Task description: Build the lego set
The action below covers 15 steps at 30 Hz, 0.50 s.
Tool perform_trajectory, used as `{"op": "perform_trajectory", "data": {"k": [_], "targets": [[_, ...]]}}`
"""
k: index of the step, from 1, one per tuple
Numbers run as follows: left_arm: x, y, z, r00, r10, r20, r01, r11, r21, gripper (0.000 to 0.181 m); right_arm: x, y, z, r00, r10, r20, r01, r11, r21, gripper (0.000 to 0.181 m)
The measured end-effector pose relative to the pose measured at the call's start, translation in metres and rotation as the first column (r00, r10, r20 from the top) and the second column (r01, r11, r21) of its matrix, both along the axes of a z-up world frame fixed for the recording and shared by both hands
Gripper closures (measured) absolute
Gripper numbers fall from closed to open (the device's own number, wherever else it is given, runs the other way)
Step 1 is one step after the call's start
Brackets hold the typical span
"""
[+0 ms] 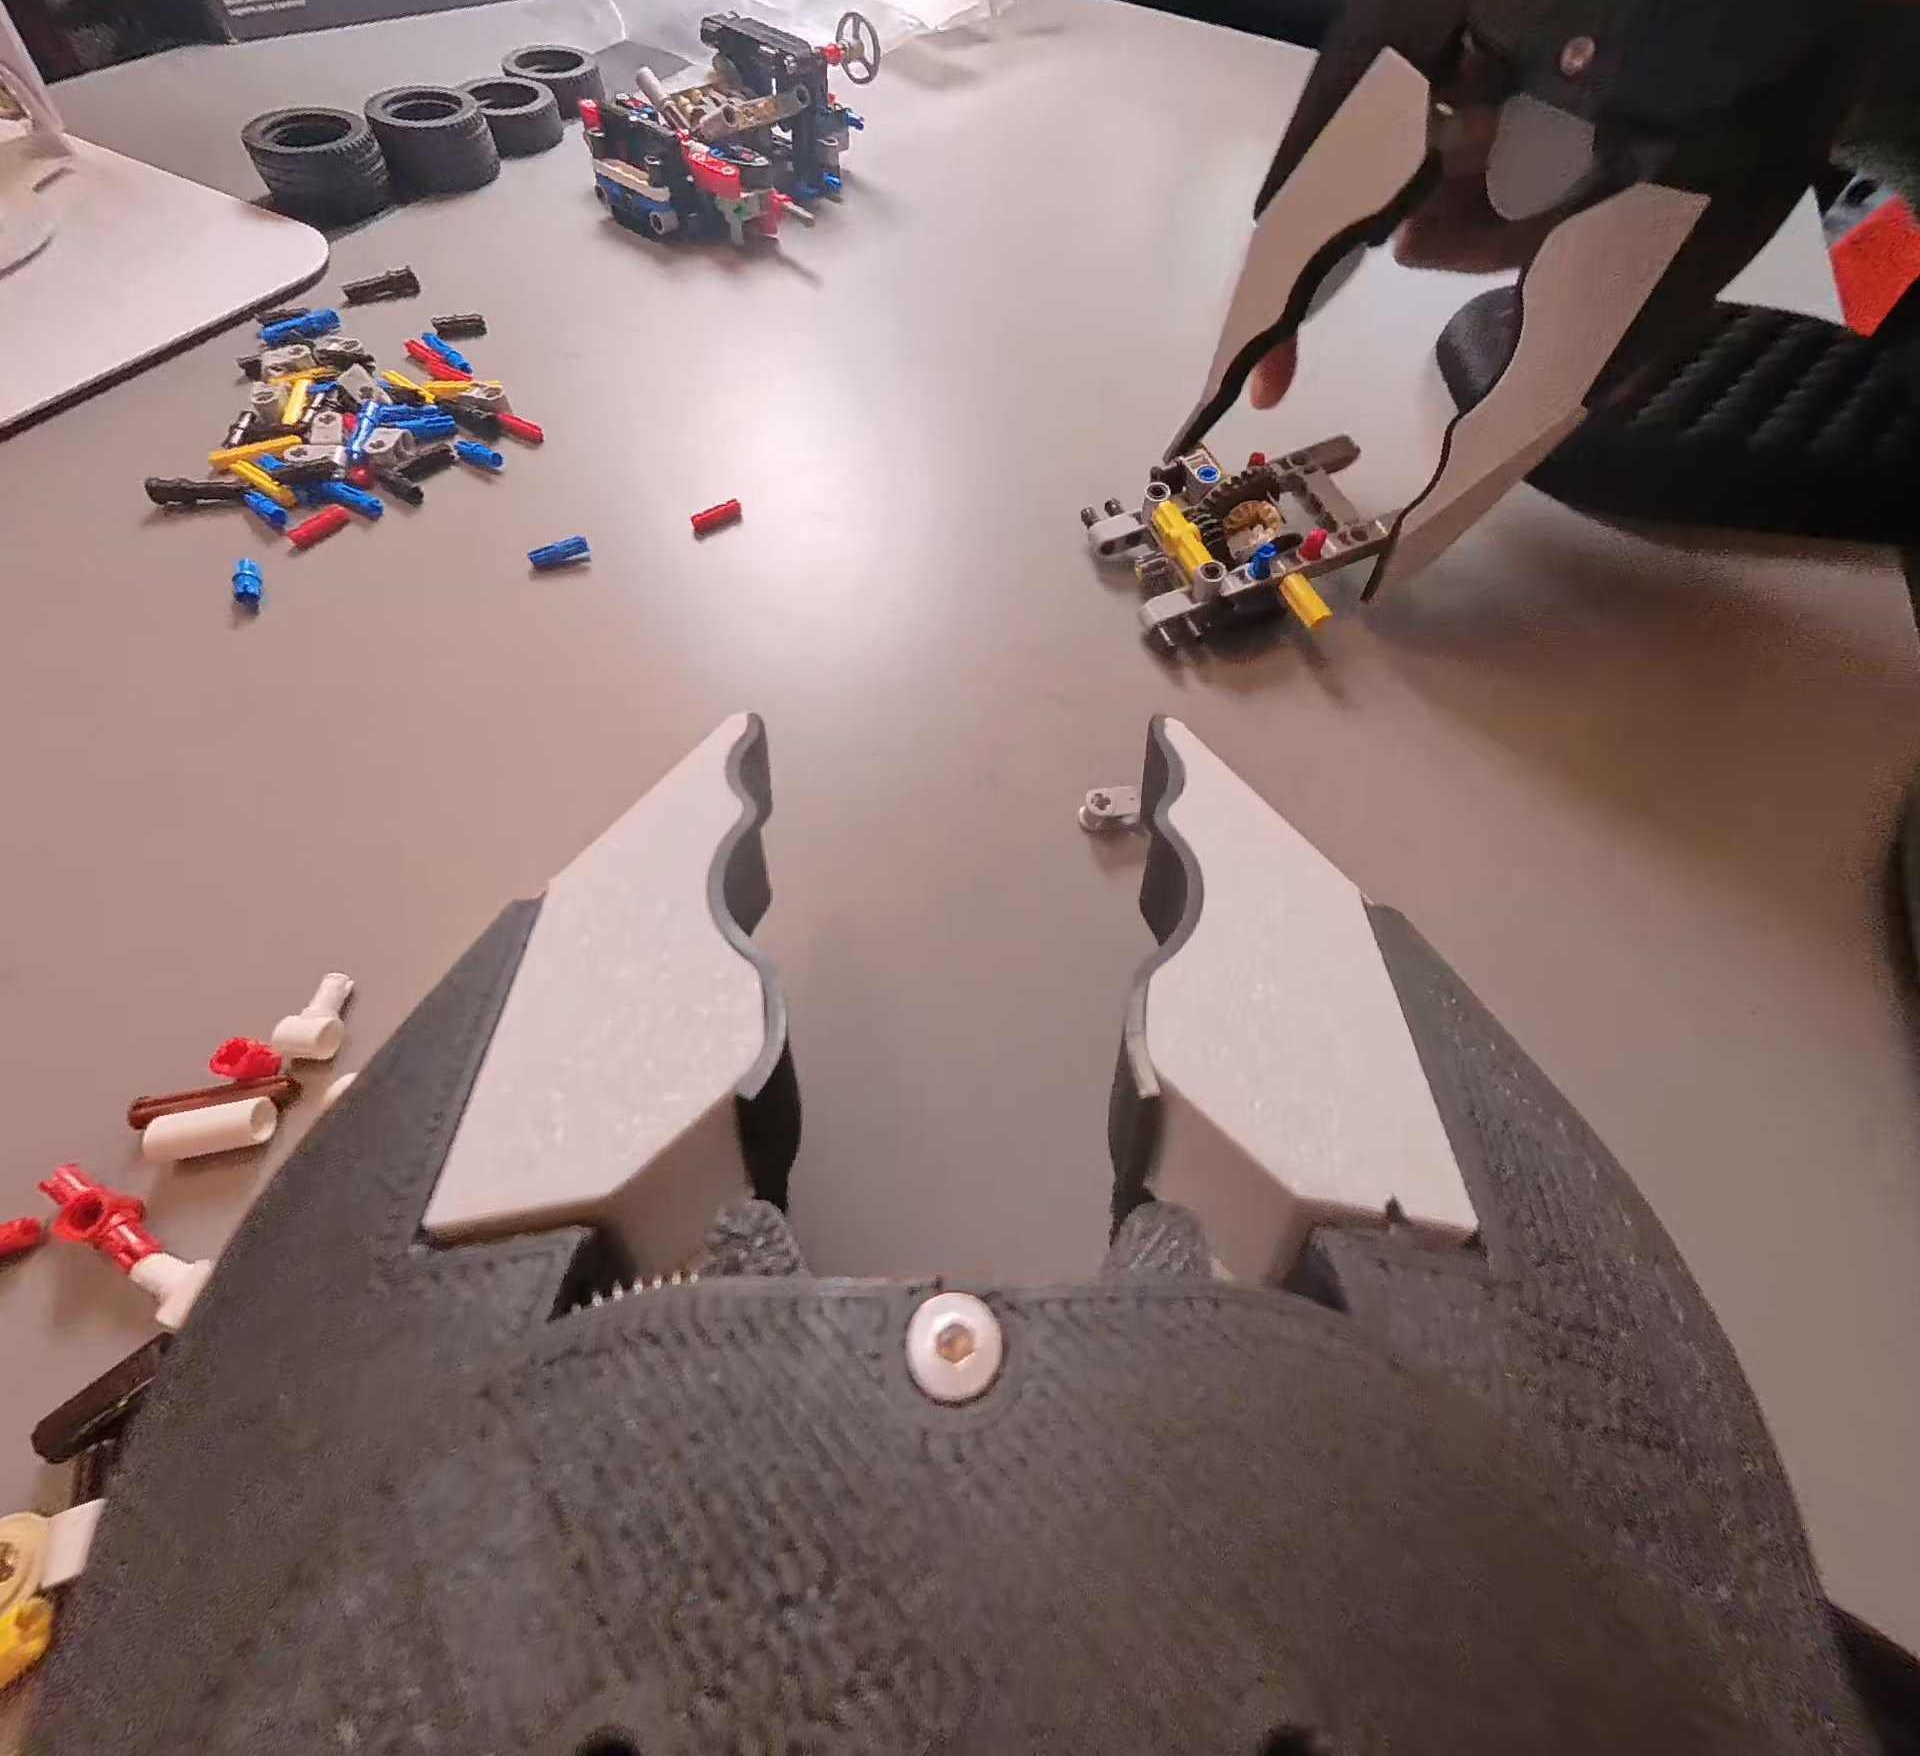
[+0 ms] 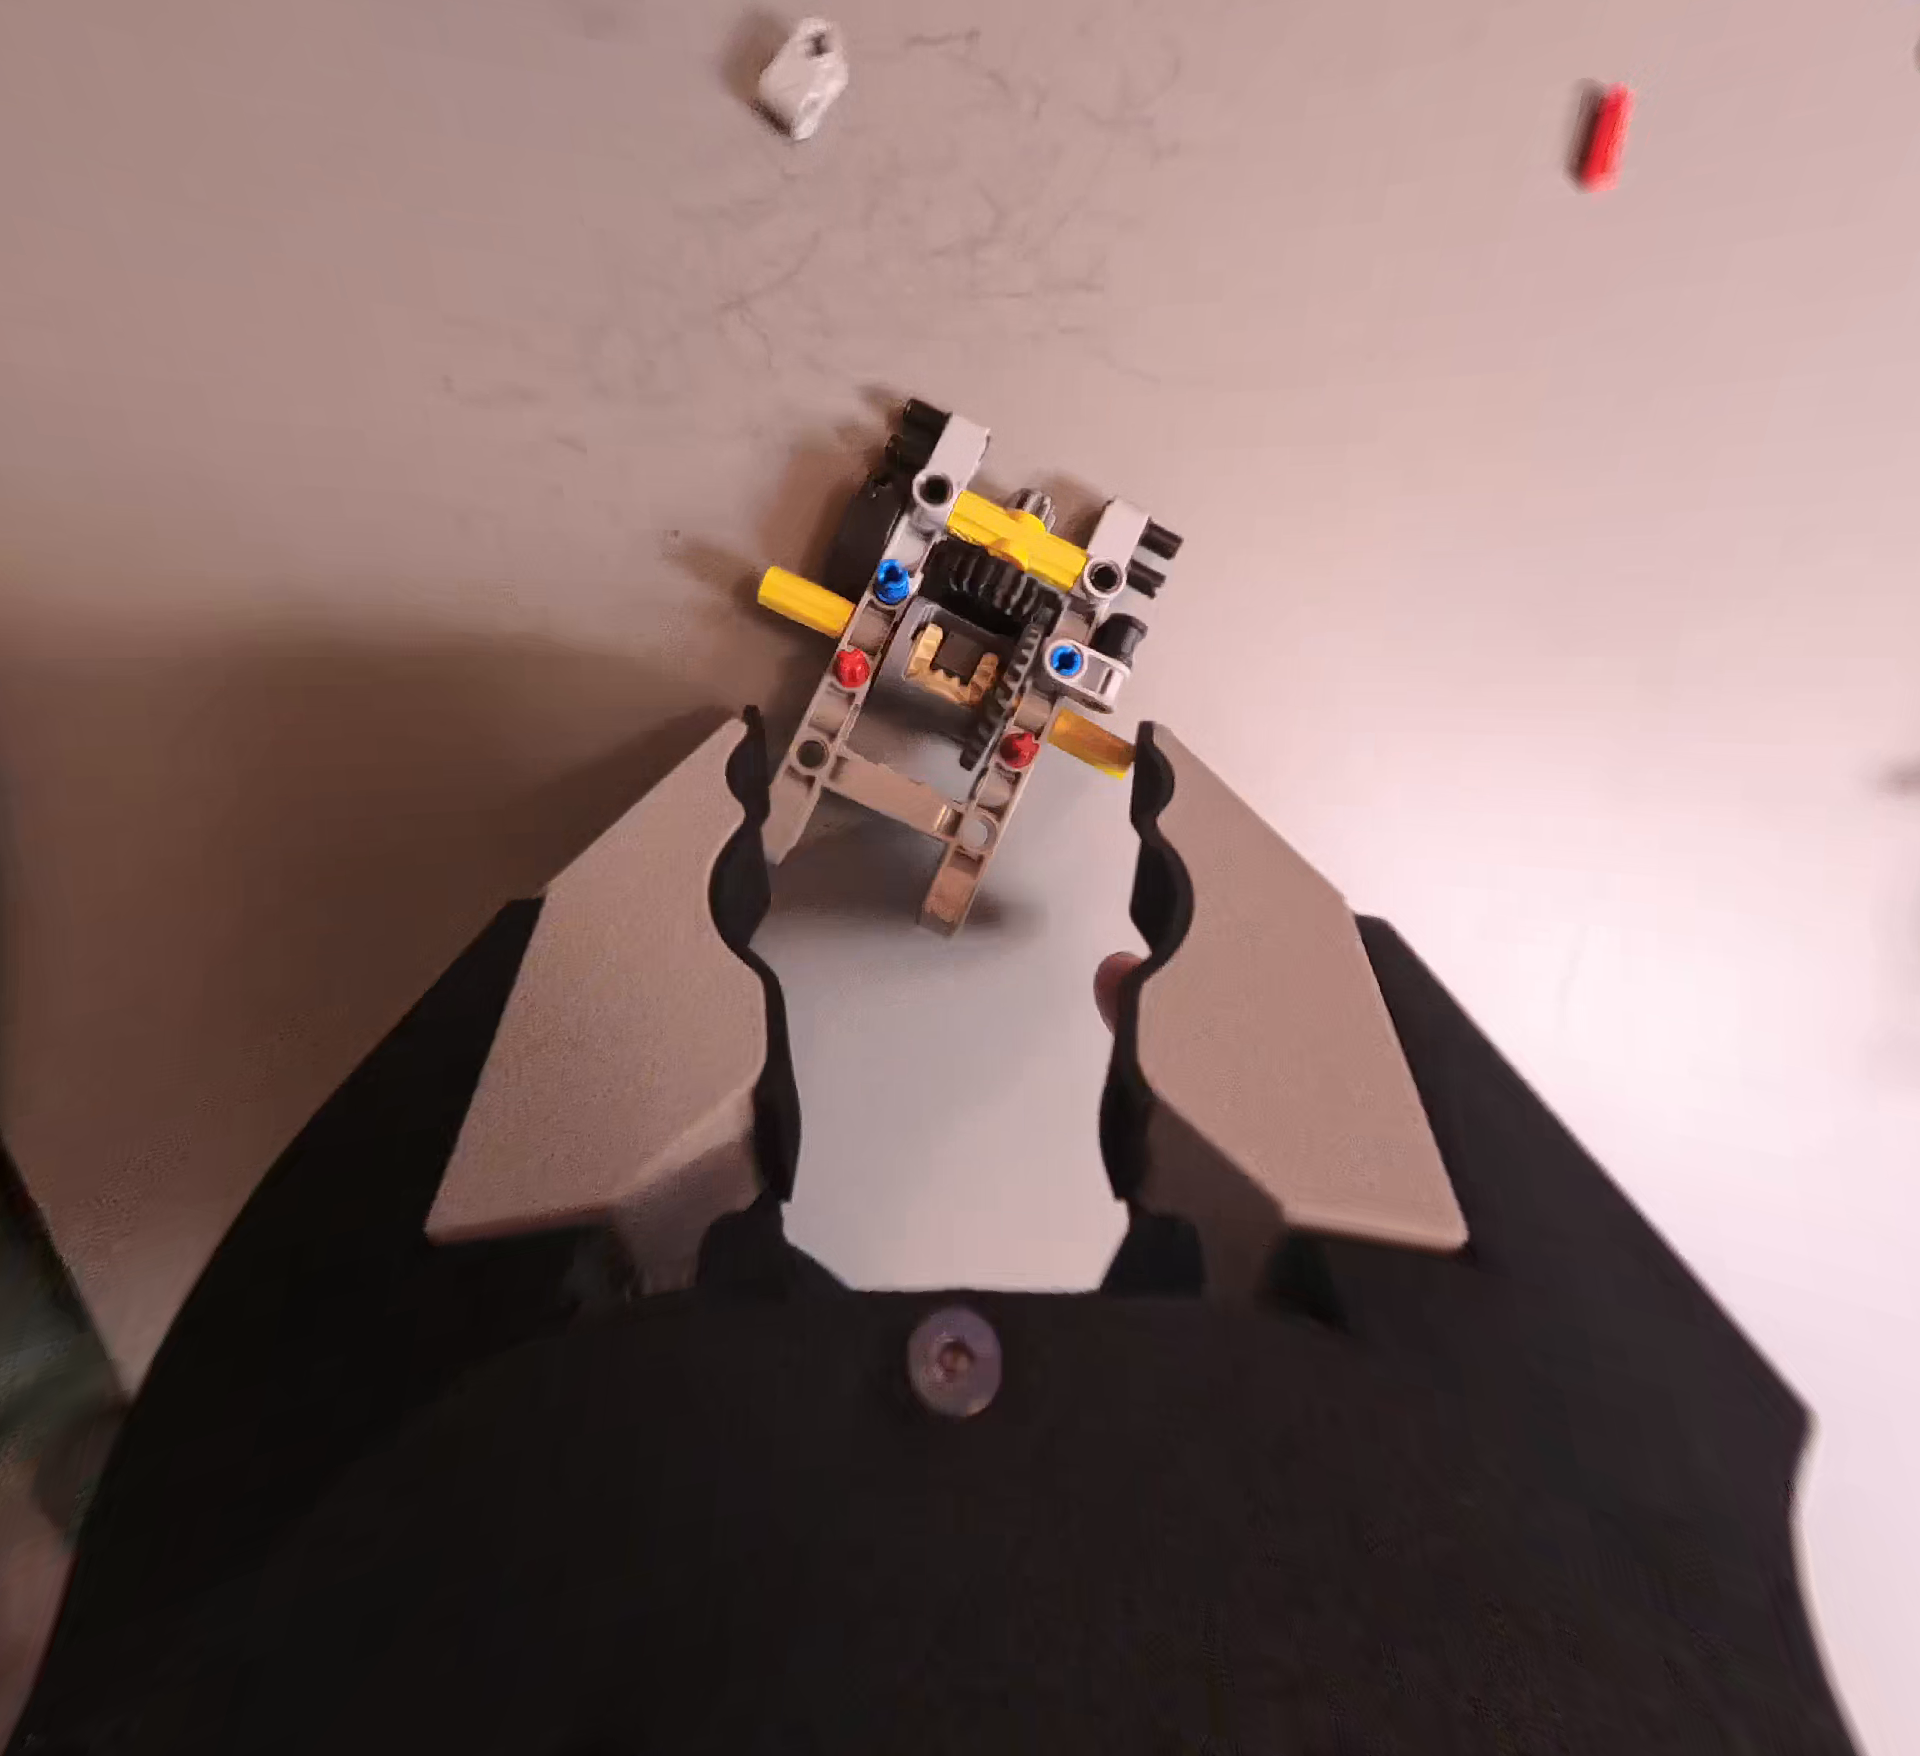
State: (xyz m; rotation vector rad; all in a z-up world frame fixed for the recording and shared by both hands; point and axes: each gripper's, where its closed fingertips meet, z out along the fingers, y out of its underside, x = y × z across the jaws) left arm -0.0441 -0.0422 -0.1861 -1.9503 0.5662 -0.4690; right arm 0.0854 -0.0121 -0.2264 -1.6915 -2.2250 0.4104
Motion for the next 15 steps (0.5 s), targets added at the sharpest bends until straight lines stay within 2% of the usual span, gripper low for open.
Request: {"op": "perform_trajectory", "data": {"k": [1, 3, 4, 5, 7, 8, 11, 13, 15], "targets": [[0.001, -0.001, -0.001, 1.000, -0.014, 0.000, 0.014, 1.000, 0.000, 0.111, -0.002, 0.002, 0.000, 0.995, 0.099, 0.025, -0.100, 0.995, 0.028, 0.112], [0.007, -0.004, 0.000, 0.998, -0.053, 0.015, 0.053, 0.999, -0.001, 0.113, -0.004, 0.004, -0.001, 0.932, 0.350, 0.089, -0.357, 0.931, 0.080, 0.112], [0.011, -0.005, 0.001, 0.997, -0.078, 0.022, 0.077, 0.997, 0.006, 0.114, -0.005, 0.001, -0.001, 0.871, 0.479, 0.111, -0.488, 0.869, 0.080, 0.112], [0.015, -0.006, 0.002, 0.995, -0.101, 0.023, 0.101, 0.995, 0.009, 0.114, -0.009, -0.001, 0.000, 0.820, 0.558, 0.127, -0.568, 0.820, 0.068, 0.113], [0.023, -0.007, -0.002, 0.988, -0.153, 0.001, 0.153, 0.988, -0.004, 0.112, -0.019, -0.008, 0.002, 0.719, 0.676, 0.164, -0.688, 0.725, 0.030, 0.113], [0.027, -0.007, -0.005, 0.983, -0.181, -0.019, 0.181, 0.983, -0.019, 0.111, -0.025, -0.009, 0.002, 0.650, 0.736, 0.190, -0.755, 0.654, 0.051, 0.114], [0.036, -0.007, -0.017, 0.962, -0.260, -0.086, 0.255, 0.965, -0.068, 0.110, -0.037, 0.002, -0.001, 0.472, 0.808, 0.353, -0.879, 0.462, 0.118, 0.112], [0.040, -0.009, -0.023, 0.947, -0.301, -0.110, 0.290, 0.951, -0.103, 0.112, -0.049, 0.017, 0.004, 0.440, 0.793, 0.421, -0.897, 0.404, 0.178, 0.102], [0.039, -0.009, -0.023, 0.946, -0.302, -0.119, 0.292, 0.952, -0.094, 0.114, -0.060, 0.027, 0.016, 0.510, 0.769, 0.385, -0.860, 0.459, 0.221, 0.096]]}}
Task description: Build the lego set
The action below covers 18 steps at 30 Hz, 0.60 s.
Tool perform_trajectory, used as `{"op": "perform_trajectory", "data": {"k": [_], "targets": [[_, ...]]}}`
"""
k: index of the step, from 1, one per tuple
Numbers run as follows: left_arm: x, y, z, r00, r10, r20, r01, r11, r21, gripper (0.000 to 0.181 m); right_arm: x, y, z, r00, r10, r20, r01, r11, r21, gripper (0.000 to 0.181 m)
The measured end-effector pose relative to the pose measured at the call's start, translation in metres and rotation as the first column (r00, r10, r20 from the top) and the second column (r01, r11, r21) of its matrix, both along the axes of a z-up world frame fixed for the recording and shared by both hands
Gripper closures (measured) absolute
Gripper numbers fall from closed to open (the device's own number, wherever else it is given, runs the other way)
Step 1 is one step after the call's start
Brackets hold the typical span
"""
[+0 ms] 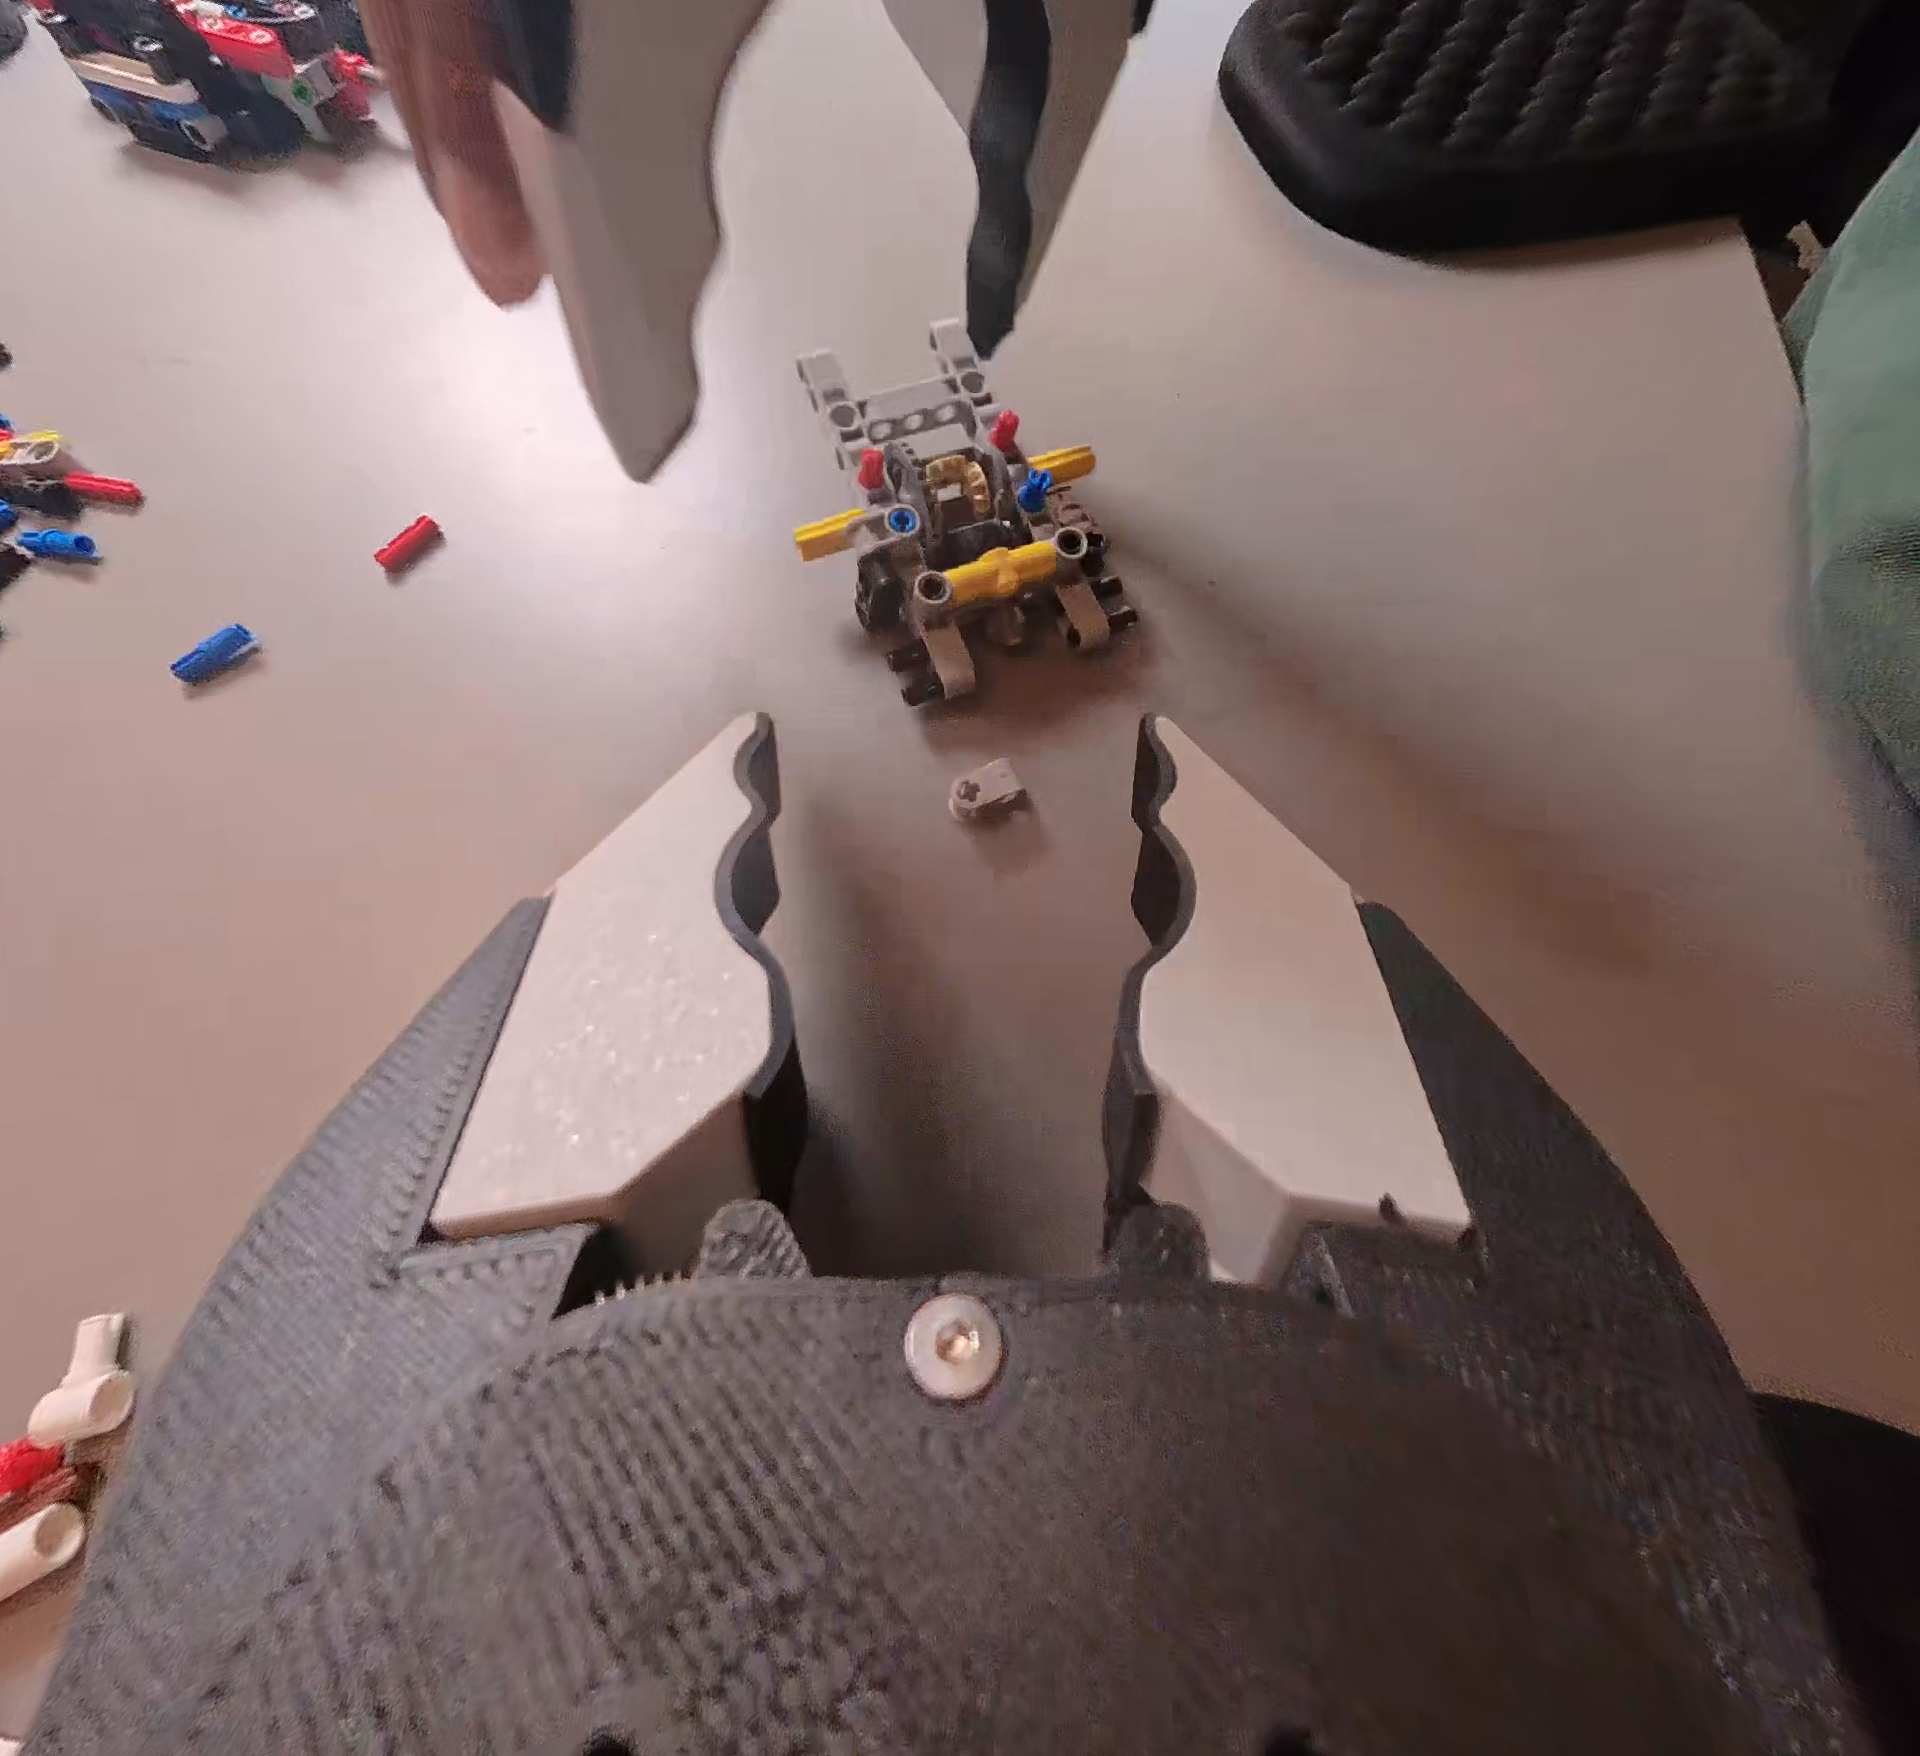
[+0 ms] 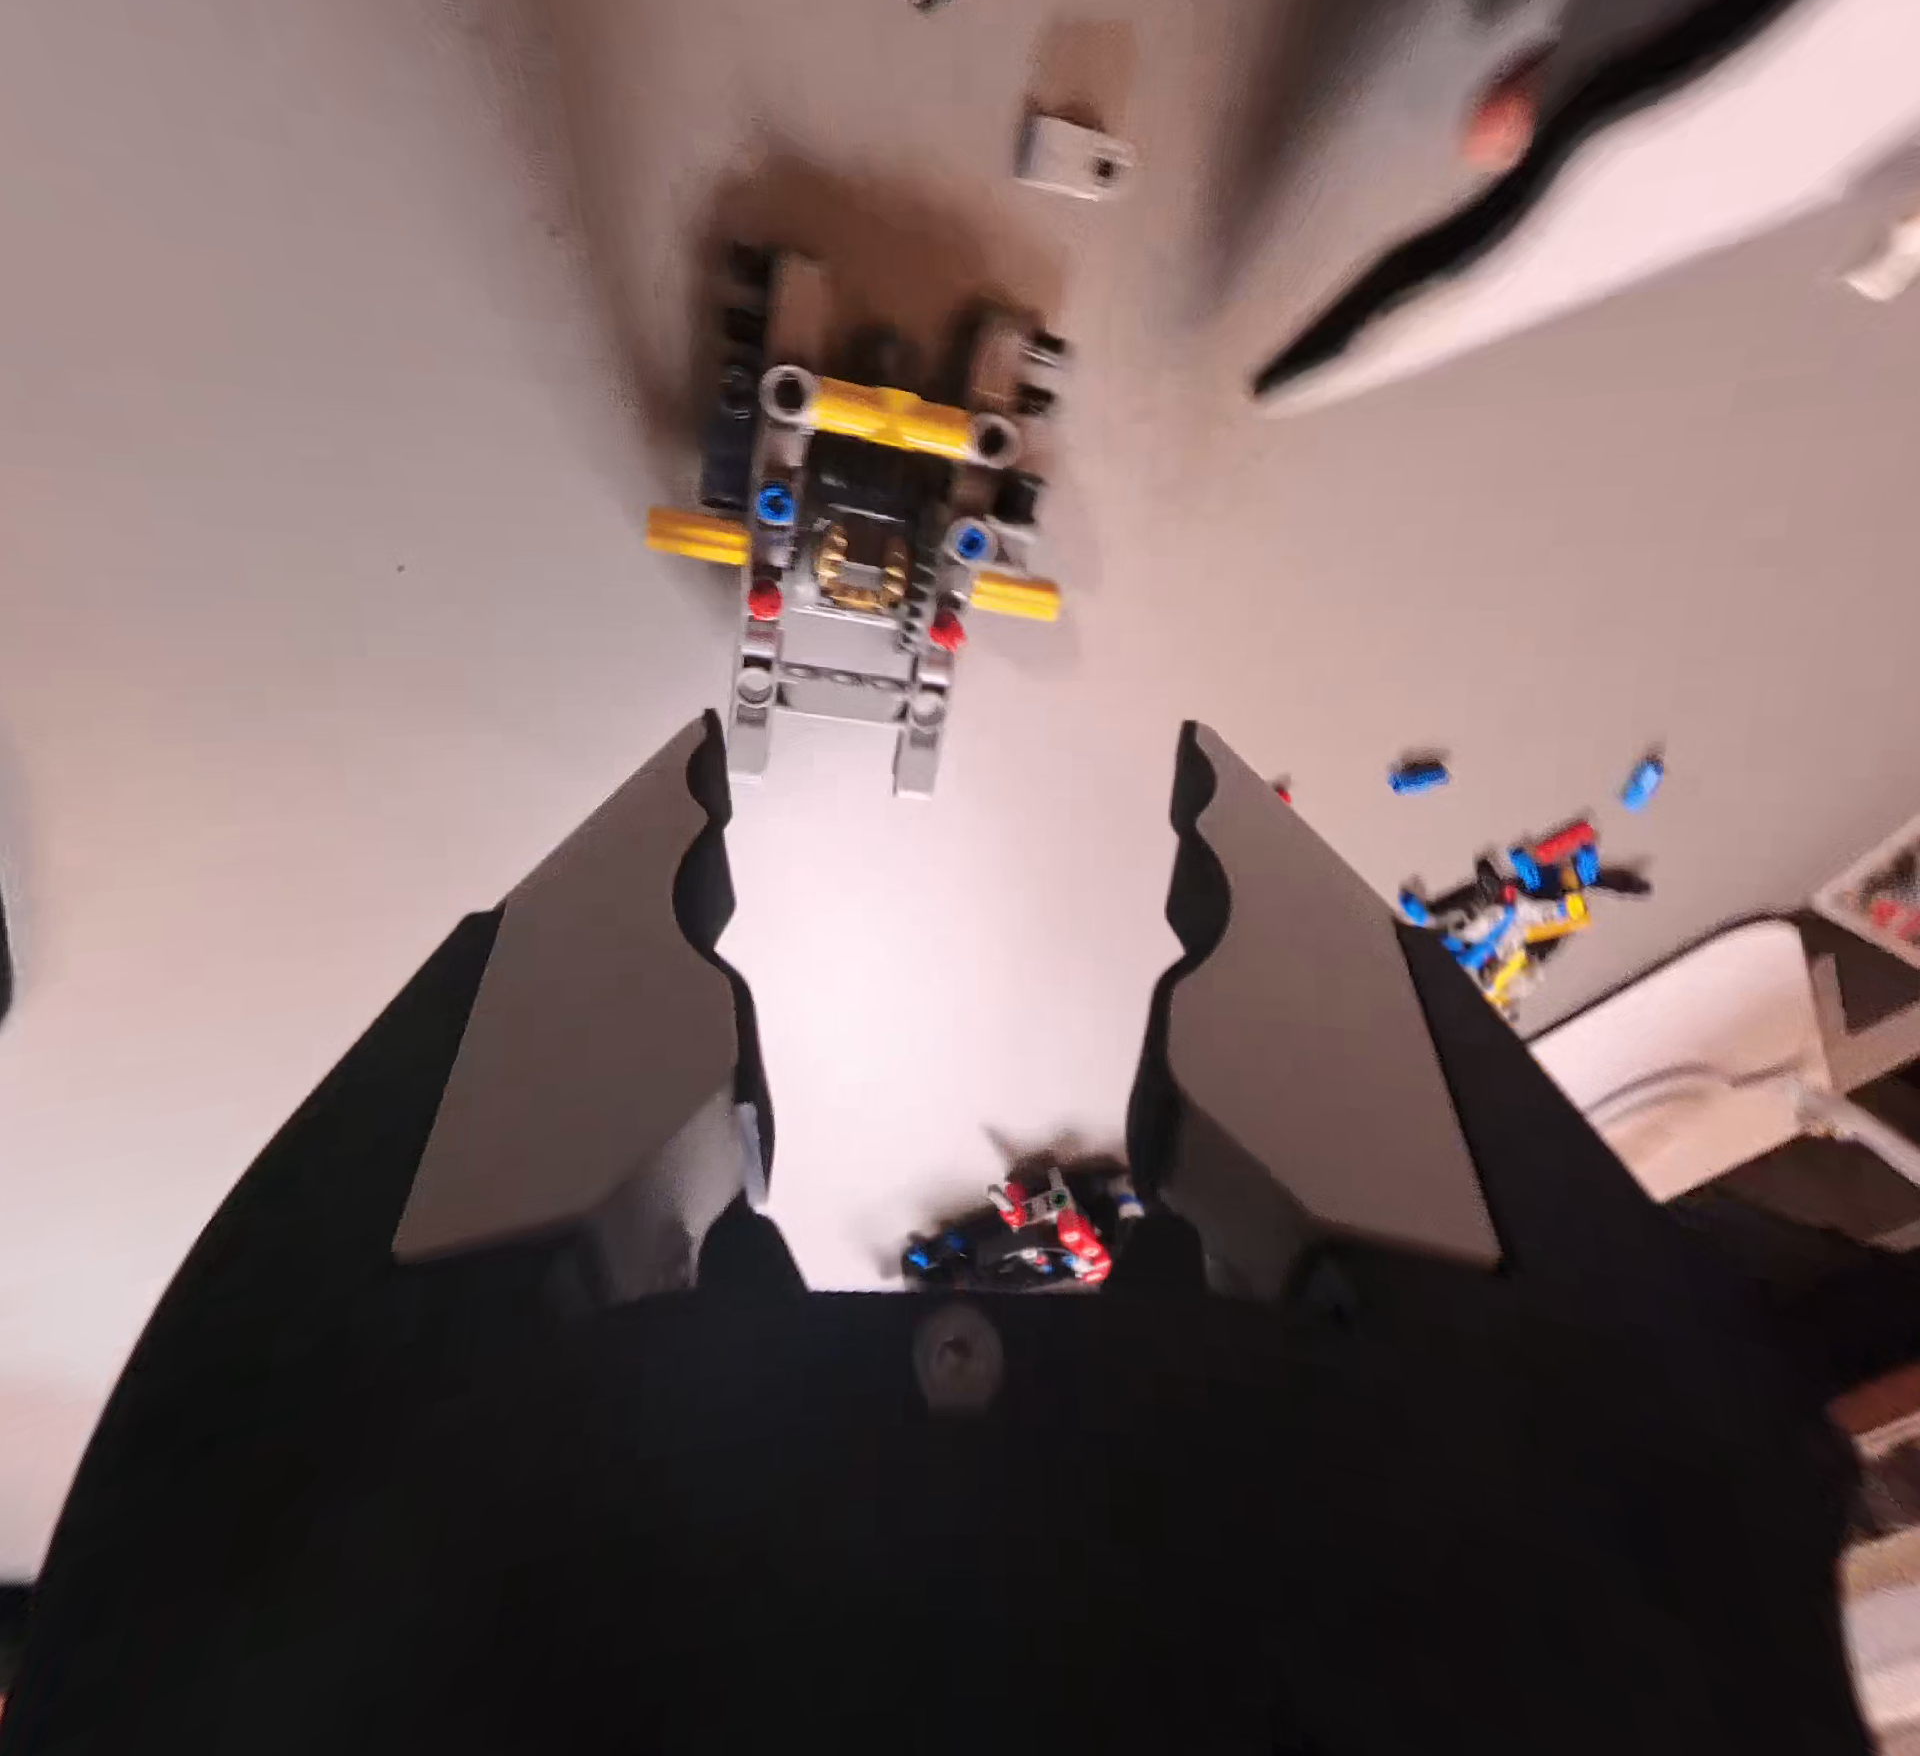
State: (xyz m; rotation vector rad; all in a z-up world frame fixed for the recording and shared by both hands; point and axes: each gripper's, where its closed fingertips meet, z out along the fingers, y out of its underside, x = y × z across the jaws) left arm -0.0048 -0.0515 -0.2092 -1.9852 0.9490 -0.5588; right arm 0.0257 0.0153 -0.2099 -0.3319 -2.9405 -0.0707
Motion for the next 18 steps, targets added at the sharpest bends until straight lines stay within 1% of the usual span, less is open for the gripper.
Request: {"op": "perform_trajectory", "data": {"k": [2, 3, 4, 6, 7, 8, 9, 11, 14, 16, 18], "targets": [[-0.002, 0.000, 0.005, 1.000, 0.007, 0.030, -0.007, 1.000, 0.020, 0.117, -0.009, 0.008, 0.014, 0.987, -0.119, -0.105, 0.111, 0.991, -0.080, 0.101], [-0.004, 0.001, 0.008, 0.999, 0.014, 0.046, -0.015, 1.000, 0.023, 0.119, -0.011, 0.010, 0.021, 0.968, -0.197, -0.153, 0.177, 0.975, -0.136, 0.105], [-0.006, 0.001, 0.008, 0.998, 0.019, 0.055, -0.020, 1.000, 0.019, 0.120, -0.010, 0.010, 0.027, 0.939, -0.293, -0.181, 0.253, 0.943, -0.215, 0.109], [-0.010, -0.002, 0.006, 0.999, 0.016, 0.042, -0.016, 1.000, 0.012, 0.121, -0.007, 0.000, 0.036, 0.850, -0.486, -0.203, 0.387, 0.838, -0.386, 0.123], [-0.013, -0.003, 0.005, 1.000, 0.007, 0.024, -0.008, 1.000, 0.014, 0.123, -0.004, -0.011, 0.039, 0.803, -0.561, -0.199, 0.425, 0.774, -0.469, 0.127], [-0.014, -0.006, 0.003, 1.000, -0.008, 0.005, 0.008, 1.000, 0.018, 0.128, 0.000, -0.022, 0.039, 0.757, -0.628, -0.180, 0.459, 0.707, -0.538, 0.135], [-0.014, -0.008, 0.001, 1.000, -0.026, -0.016, 0.026, 0.999, 0.024, 0.134, 0.006, -0.036, 0.037, 0.726, -0.673, -0.144, 0.483, 0.648, -0.590, 0.136], [-0.015, -0.009, -0.002, 0.997, -0.048, -0.057, 0.050, 0.998, 0.034, 0.144, 0.018, -0.065, 0.027, 0.693, -0.717, -0.083, 0.499, 0.560, -0.662, 0.136], [-0.010, -0.011, -0.007, 0.993, -0.080, -0.091, 0.082, 0.996, 0.019, 0.150, 0.029, -0.080, 0.008, 0.630, -0.773, -0.076, 0.534, 0.502, -0.680, 0.141], [-0.007, -0.011, -0.012, 0.987, -0.097, -0.125, 0.098, 0.995, 0.007, 0.153, 0.035, -0.087, -0.003, 0.601, -0.799, -0.039, 0.564, 0.458, -0.687, 0.143], [-0.003, -0.012, -0.015, 0.981, -0.116, -0.153, 0.118, 0.993, 0.003, 0.156, 0.036, -0.084, -0.008, 0.566, -0.823, -0.051, 0.580, 0.442, -0.684, 0.146]]}}
